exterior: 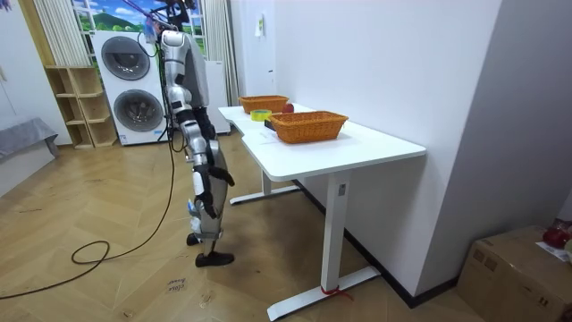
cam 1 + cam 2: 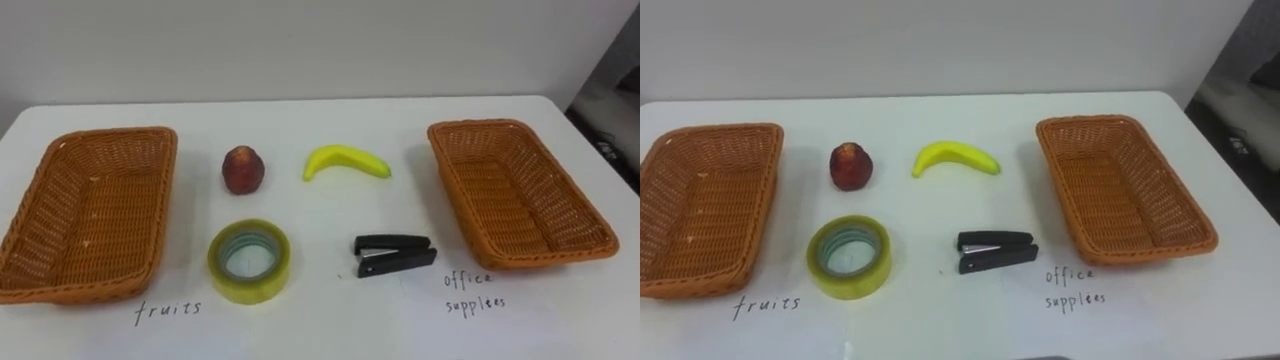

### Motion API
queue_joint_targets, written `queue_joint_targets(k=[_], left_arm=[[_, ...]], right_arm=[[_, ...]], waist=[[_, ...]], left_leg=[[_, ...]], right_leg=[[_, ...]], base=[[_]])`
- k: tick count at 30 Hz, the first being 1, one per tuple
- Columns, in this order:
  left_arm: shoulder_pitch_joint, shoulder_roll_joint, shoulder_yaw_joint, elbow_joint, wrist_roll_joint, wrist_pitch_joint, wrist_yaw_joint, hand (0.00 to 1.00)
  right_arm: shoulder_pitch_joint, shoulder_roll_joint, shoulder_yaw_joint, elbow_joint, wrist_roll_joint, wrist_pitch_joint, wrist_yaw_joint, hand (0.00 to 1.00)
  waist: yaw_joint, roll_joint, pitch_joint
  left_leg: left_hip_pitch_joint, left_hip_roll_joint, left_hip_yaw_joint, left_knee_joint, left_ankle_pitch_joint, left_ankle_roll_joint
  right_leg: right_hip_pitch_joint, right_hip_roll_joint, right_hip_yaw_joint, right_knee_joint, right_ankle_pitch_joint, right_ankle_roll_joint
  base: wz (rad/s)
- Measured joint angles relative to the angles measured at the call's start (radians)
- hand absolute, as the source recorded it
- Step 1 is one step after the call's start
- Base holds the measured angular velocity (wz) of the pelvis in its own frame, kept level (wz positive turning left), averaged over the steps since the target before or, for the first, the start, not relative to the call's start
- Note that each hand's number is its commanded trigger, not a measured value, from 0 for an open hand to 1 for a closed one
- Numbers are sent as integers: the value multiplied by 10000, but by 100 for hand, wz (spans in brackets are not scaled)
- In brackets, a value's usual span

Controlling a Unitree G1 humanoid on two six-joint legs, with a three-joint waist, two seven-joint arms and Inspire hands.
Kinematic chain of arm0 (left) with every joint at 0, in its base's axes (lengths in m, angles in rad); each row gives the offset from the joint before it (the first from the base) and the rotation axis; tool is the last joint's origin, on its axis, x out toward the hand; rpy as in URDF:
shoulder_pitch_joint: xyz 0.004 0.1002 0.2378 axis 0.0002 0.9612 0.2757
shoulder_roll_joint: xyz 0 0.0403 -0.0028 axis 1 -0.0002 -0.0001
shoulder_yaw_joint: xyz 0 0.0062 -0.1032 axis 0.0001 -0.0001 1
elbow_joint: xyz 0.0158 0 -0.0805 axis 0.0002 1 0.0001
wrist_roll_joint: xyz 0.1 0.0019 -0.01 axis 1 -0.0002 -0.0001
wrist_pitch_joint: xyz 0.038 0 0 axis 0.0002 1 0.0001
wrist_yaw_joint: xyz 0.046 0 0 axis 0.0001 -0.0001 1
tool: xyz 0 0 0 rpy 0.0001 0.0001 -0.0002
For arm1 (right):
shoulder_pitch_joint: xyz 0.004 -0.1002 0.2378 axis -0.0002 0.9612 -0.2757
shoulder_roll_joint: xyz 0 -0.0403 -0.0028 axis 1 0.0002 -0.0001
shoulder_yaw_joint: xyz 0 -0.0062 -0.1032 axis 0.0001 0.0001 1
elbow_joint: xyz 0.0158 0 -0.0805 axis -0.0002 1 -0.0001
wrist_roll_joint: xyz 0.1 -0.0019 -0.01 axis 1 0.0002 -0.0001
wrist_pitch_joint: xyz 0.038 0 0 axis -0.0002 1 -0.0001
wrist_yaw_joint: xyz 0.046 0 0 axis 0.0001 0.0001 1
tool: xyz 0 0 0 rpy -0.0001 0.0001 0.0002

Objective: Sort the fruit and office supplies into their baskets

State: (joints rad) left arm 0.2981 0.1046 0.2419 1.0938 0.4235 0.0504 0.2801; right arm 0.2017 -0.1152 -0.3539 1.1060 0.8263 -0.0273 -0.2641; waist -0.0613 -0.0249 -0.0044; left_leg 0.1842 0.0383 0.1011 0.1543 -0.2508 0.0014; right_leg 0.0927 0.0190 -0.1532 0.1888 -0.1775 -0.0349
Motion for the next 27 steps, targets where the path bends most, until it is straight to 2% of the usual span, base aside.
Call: queue_joint_targets(k=[3, 5, 9, 13, 20, 22, 27], left_arm=[[121, 43, 142, 1, 1, -82, 3, 0], [140, 59, 138, 0, 1, -96, 2, 0], [154, 52, 6, -146, -215, -170, 2, 0], [153, 152, -117, -201, -411, -369, 1, 0], [220, 214, -146, -456, -396, -494, 6, 0], [206, 224, -279, -492, -395, -521, 33, 0], [167, 227, -549, -501, -392, -565, 138, 0]], right_arm=[[-26, -4, -318, -509, 20, -224, -514, 0], [-1, -12, -339, -762, 85, -312, -816, 0], [-3, -14, -659, -1456, 1217, -438, -1722, 0], [-1, -32, -712, -2224, 1825, -829, -2531, 0], [87, -60, -714, -4038, 1645, -1226, -4037, 0], [140, -65, -699, -4760, 1483, -1493, -4586, 0], [196, -67, -612, -6103, 1387, -1886, -5536, 0]], waist=[[-185, -57, -21], [-188, -97, -35], [-236, -160, -36], [-234, -157, -26], [-244, -110, -16], [-228, -106, -16], [-182, -72, 4]], left_leg=[[-25, -6, 55, 61, 1, 0], [-8, -12, 95, 77, 1, 0], [22, -26, 103, 85, 1, 1], [-14, -23, 106, 85, 1, 0], [-87, -29, 142, 77, 1, 1], [-147, -31, 107, 79, 1, 1], [-319, -34, 91, 86, 5, 1]], right_leg=[[-28, -6, 55, 5, -3, 1], [-46, -6, 112, 3, -15, 6], [-81, -17, 160, 67, -53, 11], [-219, -1, 252, 192, -104, 4], [-246, 3, 248, 174, -100, 9], [-272, -13, 156, 173, -100, 9], [-427, -3, 149, 171, -99, 7]], base=[[-7], [-7], [-2], [-2], [0], [6], [1]])
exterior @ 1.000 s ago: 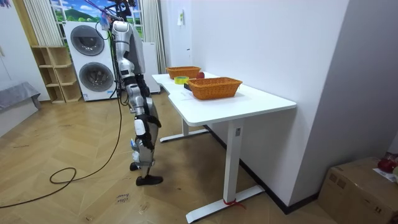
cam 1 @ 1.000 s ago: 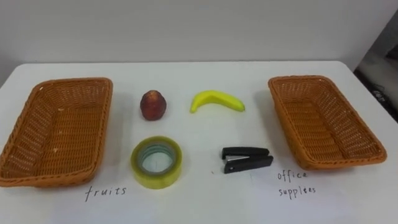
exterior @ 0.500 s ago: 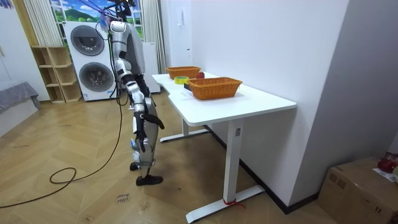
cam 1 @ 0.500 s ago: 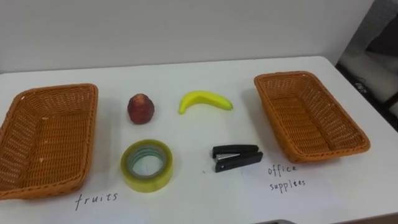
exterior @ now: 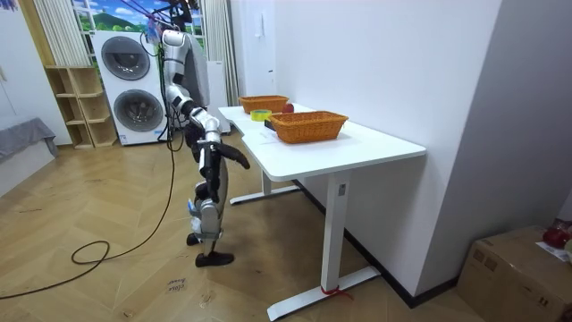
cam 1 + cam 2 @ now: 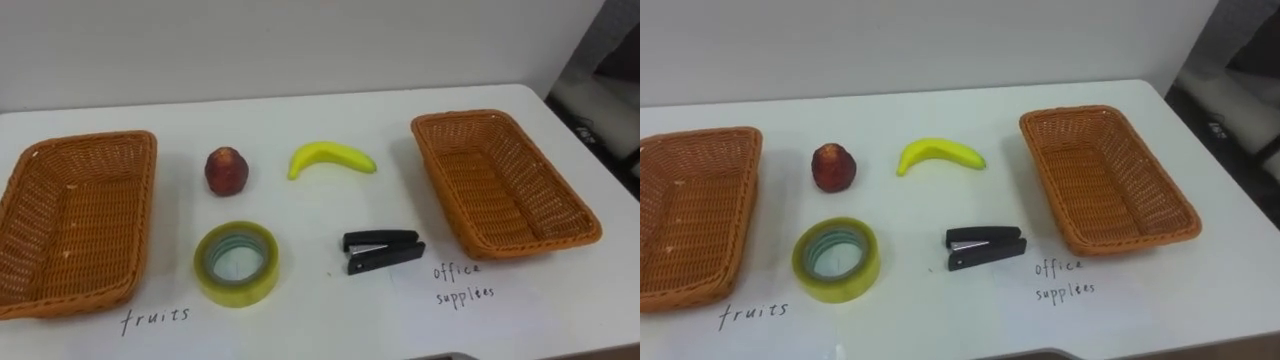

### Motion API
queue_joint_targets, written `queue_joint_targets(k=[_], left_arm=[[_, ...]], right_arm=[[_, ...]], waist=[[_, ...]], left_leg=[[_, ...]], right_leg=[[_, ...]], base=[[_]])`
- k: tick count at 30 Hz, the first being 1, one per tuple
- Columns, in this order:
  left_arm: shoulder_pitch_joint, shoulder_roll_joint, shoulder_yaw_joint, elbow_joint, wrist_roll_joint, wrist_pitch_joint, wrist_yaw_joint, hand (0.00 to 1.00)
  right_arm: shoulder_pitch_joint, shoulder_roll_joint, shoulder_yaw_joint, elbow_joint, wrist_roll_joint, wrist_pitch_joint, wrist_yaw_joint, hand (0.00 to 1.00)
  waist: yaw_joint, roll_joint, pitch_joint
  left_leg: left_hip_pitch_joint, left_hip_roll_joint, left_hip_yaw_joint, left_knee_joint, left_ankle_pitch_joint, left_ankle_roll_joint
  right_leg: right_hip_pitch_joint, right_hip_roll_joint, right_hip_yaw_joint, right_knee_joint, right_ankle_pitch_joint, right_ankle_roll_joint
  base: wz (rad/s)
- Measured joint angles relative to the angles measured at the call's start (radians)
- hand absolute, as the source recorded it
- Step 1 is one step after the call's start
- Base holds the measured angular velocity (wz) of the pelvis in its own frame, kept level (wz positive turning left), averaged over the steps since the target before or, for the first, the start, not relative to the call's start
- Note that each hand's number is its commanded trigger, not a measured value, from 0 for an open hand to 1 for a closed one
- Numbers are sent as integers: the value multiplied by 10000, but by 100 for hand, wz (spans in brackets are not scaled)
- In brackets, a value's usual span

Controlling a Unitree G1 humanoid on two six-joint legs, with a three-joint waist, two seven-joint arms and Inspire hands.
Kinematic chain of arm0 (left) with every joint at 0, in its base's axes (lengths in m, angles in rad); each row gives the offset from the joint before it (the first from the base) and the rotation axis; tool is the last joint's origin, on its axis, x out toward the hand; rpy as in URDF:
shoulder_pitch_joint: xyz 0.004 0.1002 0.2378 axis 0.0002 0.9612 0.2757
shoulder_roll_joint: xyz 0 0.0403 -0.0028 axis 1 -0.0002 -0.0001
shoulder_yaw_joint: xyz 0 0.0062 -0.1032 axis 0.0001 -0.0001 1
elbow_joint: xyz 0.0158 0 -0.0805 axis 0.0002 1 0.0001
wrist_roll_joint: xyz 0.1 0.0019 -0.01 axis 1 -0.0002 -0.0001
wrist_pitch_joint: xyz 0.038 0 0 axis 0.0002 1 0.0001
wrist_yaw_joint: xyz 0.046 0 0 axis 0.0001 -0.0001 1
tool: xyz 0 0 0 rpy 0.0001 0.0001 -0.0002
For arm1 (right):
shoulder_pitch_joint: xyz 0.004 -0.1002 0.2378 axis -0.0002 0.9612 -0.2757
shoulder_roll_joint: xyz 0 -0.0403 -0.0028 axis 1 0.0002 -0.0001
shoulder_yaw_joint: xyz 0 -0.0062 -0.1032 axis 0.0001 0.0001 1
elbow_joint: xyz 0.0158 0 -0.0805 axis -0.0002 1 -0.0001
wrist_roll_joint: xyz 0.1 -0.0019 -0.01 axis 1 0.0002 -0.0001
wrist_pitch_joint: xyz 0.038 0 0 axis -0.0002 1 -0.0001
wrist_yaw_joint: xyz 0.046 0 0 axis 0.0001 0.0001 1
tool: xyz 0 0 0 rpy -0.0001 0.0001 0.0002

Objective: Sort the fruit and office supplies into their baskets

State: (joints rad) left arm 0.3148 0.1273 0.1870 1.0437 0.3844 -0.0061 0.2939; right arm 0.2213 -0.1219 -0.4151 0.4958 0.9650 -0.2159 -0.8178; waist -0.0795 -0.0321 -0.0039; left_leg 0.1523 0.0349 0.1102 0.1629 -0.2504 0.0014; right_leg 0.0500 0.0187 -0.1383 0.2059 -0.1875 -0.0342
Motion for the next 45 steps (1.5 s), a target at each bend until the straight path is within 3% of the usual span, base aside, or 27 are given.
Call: queue_joint_targets(k=[7, 14, 28, 42, 45], left_arm=[[-154, 27, -33, 0, -19, -236, -17, 0], [-132, 110, -198, 10, 9, -287, -17, 0], [-125, 129, -353, 249, 1, -281, -214, 0], [-418, 244, -460, 761, 27, -287, -345, 0], [-413, 264, -474, 776, 27, -288, -362, 0]], right_arm=[[-78, -28, 17, -1298, -1963, -566, -1296, 0], [-156, -79, 91, -2387, -3564, -660, -2272, 0], [-393, -491, 496, -5179, -6223, -752, -2040, 0], [-442, -871, 966, -6548, -6666, -760, -1386, 0], [-569, -1062, 1082, -6726, -7400, -757, -1193, 0]], waist=[[78, 21, 49], [273, -58, 6], [445, -150, 8], [827, -208, 38], [867, -224, 44]], left_leg=[[-49, -18, 29, 1, 0, 0], [-234, -27, 80, 3, 2, 3], [-198, -25, 76, 20, 3, 5], [-202, -30, -59, 18, 3, 5], [-212, -36, -57, 19, 3, 5]], right_leg=[[-45, 8, 11, -14, -4, 11], [-297, 18, 3, 155, 16, 20], [-294, 12, -24, 1, 36, 20], [-157, 9, -83, -23, 64, 29], [-156, -6, -126, -5, 63, 30]], base=[[-1], [-4], [0], [1], [3]])
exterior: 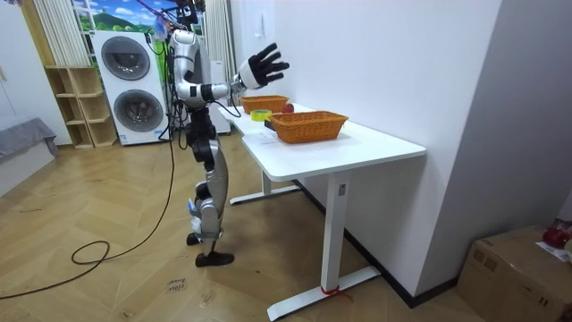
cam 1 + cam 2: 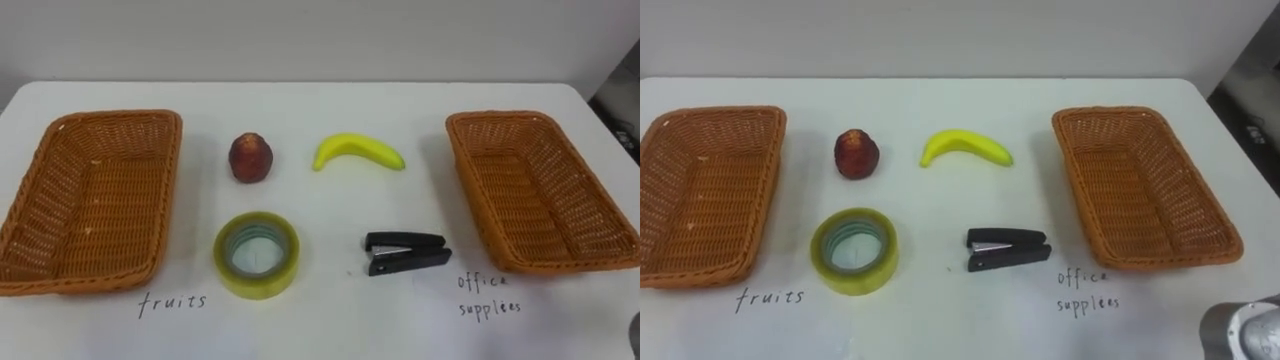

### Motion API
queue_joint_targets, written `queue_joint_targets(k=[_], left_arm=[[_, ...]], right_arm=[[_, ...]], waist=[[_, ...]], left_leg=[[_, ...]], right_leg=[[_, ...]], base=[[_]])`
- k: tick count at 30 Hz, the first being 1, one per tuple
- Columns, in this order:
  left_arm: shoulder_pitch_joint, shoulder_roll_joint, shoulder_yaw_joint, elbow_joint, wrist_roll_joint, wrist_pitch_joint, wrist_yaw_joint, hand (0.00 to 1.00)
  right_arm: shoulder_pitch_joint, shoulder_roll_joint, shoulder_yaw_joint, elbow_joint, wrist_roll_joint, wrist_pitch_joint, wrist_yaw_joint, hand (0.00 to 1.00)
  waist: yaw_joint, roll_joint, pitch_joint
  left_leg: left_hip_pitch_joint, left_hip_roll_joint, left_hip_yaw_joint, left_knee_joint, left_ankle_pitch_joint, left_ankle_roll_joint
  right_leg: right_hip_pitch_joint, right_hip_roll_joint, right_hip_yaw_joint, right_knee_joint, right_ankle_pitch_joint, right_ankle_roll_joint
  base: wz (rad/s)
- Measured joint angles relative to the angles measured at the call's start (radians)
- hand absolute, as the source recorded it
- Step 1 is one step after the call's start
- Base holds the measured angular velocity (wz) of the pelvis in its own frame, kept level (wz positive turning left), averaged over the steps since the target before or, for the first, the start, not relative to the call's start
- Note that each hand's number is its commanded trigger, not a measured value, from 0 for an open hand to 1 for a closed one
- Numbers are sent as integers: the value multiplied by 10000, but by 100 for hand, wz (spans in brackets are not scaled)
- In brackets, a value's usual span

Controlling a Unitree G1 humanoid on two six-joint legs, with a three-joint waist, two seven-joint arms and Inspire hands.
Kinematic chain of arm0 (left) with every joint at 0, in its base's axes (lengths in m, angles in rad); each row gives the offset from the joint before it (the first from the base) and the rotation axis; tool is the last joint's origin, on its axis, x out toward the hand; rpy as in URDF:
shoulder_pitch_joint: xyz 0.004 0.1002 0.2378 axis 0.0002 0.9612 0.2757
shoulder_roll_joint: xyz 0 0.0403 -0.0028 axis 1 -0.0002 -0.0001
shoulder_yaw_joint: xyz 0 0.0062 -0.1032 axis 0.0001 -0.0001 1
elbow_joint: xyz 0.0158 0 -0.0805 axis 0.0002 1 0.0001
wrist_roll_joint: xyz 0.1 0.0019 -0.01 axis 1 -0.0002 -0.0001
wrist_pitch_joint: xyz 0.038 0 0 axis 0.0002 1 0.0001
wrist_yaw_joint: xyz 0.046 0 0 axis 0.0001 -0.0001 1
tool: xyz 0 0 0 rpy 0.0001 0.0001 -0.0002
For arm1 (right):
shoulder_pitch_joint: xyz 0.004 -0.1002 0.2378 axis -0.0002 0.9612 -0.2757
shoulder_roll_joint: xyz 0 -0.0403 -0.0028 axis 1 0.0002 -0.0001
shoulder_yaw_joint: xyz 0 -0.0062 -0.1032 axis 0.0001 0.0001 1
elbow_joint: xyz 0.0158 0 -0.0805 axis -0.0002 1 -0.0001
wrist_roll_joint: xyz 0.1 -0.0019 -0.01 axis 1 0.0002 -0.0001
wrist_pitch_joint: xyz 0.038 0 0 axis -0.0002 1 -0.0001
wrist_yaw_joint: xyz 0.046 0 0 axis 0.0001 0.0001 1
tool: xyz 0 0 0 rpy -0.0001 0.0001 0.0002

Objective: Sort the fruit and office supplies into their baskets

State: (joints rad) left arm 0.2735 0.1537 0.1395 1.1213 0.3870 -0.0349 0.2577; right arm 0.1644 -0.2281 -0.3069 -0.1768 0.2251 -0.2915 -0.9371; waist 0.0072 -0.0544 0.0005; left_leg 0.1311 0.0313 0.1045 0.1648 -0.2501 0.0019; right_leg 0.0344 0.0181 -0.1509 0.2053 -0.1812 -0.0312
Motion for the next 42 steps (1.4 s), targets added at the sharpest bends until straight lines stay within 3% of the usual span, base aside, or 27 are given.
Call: queue_joint_targets(k=[5, 12, 23, 28, 33, 36, 42], left_arm=[[15, 28, -66, 23, -10, 0, -9, 0], [60, 98, -254, 37, -6, 73, -9, 0], [-155, 230, -198, -87, 407, 135, -61, 0], [-151, 226, -206, -87, 421, 137, -60, 0], [-151, 225, -261, -59, 488, 137, -58, 0], [-168, 227, -279, -59, 485, 139, -54, 0], [-161, 225, -455, -57, 483, 168, -57, 0]], right_arm=[[-432, -110, 108, -270, -1089, 5, 658, 0], [-739, -136, 542, -402, -1440, 69, 1678, 0], [-1042, -155, 1002, -794, -2608, 327, 3557, 0], [-1045, -394, 1098, -828, -3334, 416, 4179, 0], [-1047, -400, 1377, -828, -3619, 472, 4970, 0], [-1047, -438, 1527, -827, -3609, 553, 5507, 0], [-1048, -507, 1714, -827, -3609, 567, 6378, 0]], waist=[[-11, -48, -13], [47, -276, 40], [256, -329, -43], [245, -373, -78], [249, -385, -42], [265, -394, 29], [281, -345, 62]], left_leg=[[17, 13, -8, 12, 0, 0], [120, 23, -24, 20, 0, 0], [85, 67, -84, 27, 6, -8], [42, 77, -204, 26, 9, -12], [74, 68, -229, 33, 9, -12], [99, 67, -219, 43, 10, -15], [88, 51, -214, 44, 13, -15]], right_leg=[[50, 5, -12, 21, 1, -2], [234, -12, -150, -31, 1, -4], [220, -4, -198, -19, 26, -41], [215, -27, -239, -16, 38, -56], [286, -32, -269, -20, 40, -55], [304, -49, -269, -18, 41, -56], [302, -58, -263, -37, 39, -56]], base=[[1], [3], [2], [3], [3], [0], [0]])
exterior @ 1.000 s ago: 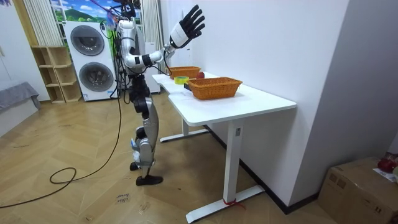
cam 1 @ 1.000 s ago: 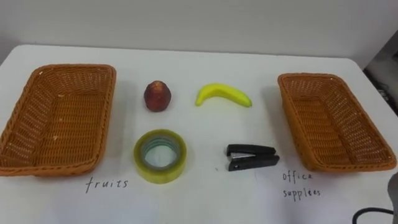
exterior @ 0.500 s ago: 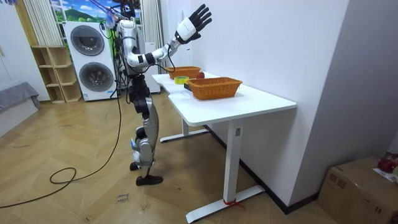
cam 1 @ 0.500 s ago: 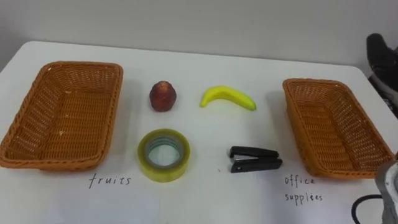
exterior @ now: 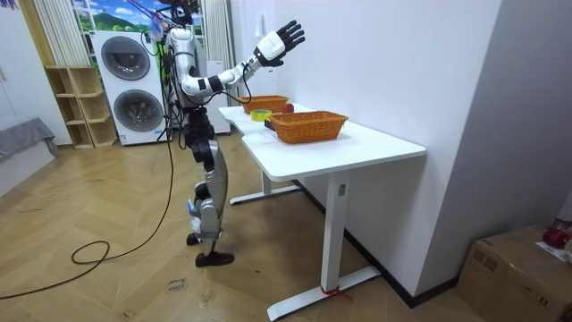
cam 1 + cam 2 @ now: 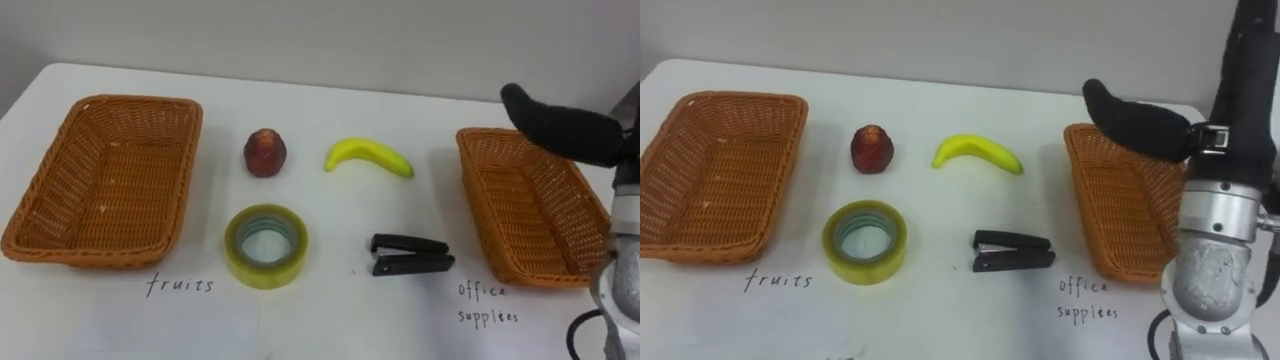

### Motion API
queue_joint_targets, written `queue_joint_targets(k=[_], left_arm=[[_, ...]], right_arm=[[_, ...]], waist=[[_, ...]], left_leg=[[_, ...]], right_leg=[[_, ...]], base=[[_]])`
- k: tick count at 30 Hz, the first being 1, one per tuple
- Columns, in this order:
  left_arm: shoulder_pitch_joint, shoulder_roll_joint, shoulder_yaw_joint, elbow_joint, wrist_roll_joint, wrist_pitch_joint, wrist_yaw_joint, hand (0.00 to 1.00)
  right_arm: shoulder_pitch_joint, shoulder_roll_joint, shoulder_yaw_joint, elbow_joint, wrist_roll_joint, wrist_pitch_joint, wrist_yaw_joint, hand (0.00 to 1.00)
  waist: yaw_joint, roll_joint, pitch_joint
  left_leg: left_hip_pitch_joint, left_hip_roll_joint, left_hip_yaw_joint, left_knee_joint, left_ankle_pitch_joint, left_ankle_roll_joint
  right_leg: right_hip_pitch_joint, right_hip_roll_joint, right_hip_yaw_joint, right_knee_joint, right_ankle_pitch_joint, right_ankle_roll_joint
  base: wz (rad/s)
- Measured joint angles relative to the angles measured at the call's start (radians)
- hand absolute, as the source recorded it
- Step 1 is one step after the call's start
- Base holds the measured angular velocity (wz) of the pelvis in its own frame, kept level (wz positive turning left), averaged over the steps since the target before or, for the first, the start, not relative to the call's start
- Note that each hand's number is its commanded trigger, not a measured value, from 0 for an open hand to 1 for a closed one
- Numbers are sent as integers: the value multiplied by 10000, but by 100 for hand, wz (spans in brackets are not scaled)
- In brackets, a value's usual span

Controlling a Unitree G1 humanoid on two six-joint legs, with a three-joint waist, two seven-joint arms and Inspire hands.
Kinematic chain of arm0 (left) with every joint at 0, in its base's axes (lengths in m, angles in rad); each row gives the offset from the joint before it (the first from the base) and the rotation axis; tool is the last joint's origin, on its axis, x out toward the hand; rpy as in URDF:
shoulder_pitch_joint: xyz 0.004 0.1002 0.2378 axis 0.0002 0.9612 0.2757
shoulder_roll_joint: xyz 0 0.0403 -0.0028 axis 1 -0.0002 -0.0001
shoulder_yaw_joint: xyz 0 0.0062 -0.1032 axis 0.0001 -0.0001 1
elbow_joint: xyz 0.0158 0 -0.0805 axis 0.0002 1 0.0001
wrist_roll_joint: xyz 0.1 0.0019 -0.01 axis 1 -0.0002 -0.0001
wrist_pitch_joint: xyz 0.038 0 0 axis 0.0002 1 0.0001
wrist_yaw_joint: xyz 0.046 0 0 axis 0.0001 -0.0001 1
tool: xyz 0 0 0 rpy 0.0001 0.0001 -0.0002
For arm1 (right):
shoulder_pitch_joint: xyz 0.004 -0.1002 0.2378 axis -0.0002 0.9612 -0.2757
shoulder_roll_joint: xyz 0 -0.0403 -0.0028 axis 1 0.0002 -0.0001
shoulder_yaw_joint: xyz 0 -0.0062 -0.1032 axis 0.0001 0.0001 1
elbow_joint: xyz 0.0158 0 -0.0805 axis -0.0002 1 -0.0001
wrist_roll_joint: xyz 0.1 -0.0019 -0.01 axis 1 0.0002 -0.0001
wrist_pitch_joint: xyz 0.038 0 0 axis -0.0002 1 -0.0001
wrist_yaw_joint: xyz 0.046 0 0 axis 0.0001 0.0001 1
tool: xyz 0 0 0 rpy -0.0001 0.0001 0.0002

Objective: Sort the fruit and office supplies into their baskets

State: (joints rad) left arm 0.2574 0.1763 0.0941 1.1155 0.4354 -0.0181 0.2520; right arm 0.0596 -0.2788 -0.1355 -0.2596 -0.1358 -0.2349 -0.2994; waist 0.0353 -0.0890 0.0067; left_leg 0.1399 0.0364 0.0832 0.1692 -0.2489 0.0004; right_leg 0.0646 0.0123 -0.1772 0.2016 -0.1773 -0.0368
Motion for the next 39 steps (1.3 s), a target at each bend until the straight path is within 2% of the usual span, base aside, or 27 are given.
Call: queue_joint_targets(k=[9, 11, 13, 16, 22, 25, 30, 34, 39], left_arm=[[-125, -26, 6, -42, 182, 37, -248, 0], [-195, -22, 17, -43, 187, 45, -289, 0], [-243, -2, 18, -42, 187, 81, -293, 0], [-311, 9, 21, -43, 186, 123, -403, 0], [-351, 56, 19, -47, 189, 123, -609, 0], [-324, 129, 19, -46, 201, 122, -703, 0], [-309, 245, -2, -152, 385, 134, -889, 0], [-212, 255, 3, -609, 389, 159, -904, 0], [-214, 276, 15, -856, 387, 172, -910, 0]], right_arm=[[7, -50, 466, 88, -3, 401, 1446, 0], [5, -226, 609, 398, -3, 444, 1831, 0], [6, -463, 799, 716, -7, 849, 2393, 0], [6, -468, 802, 858, -64, 1066, 2821, 0], [7, -557, 868, 862, -245, 1066, 3479, 0], [9, -820, 1128, 989, -379, 1066, 3682, 0], [32, -831, 1148, 1756, -573, 1080, 4065, 0], [114, -830, 1157, 2201, -666, 1451, 4685, 0], [112, -830, 1155, 2209, -984, 1515, 5134, 0]], waist=[[7, -30, -24], [15, -80, -59], [66, -153, -92], [171, -175, -92], [284, -187, -98], [274, -198, -94], [247, -224, -81], [253, -232, -80], [265, -297, -94]], left_leg=[[10, 30, 52, -1, 0, -2], [12, 29, 46, -4, 0, -2], [21, 30, 44, -8, 0, -2], [20, 29, 54, -4, 1, -1], [-70, 28, 44, 55, 1, 0], [-98, 26, 10, 101, 2, 0], [-103, 21, -3, 128, 1, 1], [-189, 16, -1, 121, 1, 2], [-248, 30, -32, 116, 4, 1]], right_leg=[[-3, 33, 59, -8, 6, -9], [-3, 33, 78, -6, 9, -10], [-3, 33, 90, 1, 18, -11], [-11, 29, 108, 0, 41, -3], [-68, 18, 73, -2, 88, -14], [-76, 14, 50, -8, 110, -22], [38, 11, -12, -184, 166, -14], [-63, 17, 20, -186, 163, -12], [-135, 47, 88, -179, 165, -17]], base=[[0], [0], [0], [0], [0], [0], [3], [0], [0]])
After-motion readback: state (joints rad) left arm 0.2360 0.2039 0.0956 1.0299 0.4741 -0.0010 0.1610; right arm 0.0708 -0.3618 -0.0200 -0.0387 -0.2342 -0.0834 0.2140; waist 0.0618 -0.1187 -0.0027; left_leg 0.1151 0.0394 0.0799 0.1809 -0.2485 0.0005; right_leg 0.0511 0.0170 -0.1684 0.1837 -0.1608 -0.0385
